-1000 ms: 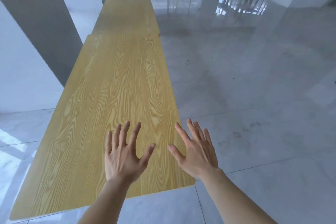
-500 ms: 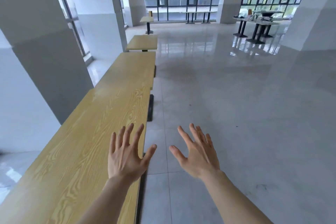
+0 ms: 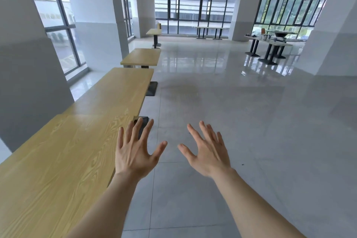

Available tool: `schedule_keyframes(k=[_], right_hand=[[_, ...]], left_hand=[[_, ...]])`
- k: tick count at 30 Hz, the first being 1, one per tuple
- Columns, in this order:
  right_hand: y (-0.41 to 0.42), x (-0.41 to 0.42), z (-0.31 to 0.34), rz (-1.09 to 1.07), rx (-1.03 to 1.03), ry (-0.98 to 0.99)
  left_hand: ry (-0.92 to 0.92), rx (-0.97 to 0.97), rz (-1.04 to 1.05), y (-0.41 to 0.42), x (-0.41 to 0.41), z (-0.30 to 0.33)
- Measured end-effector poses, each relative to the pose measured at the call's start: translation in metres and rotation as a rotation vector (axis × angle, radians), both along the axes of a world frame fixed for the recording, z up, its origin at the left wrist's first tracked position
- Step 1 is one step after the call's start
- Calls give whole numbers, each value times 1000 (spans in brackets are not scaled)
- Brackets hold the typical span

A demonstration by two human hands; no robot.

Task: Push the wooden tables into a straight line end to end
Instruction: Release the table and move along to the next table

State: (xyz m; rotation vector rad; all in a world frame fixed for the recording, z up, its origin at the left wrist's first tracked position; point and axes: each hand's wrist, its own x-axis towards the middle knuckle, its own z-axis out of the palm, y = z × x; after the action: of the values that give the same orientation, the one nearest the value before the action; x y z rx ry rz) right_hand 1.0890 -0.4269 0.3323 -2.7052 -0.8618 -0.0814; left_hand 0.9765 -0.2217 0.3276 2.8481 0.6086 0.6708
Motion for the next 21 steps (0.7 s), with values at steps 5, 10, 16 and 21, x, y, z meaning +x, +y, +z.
schedule_keyframes(k=[5,10,16,21], right_hand=[[20,139,14,12,-4,9],[36,277,25,12,21,-8],[63,469,13,51,51,-18],[79,645,20,93,60,5]], left_hand=[[23,-35,30,17,137,9],[22,-21,23,33,271,21],[26,10,40,56,462,10],[35,7,100,73,622,15]])
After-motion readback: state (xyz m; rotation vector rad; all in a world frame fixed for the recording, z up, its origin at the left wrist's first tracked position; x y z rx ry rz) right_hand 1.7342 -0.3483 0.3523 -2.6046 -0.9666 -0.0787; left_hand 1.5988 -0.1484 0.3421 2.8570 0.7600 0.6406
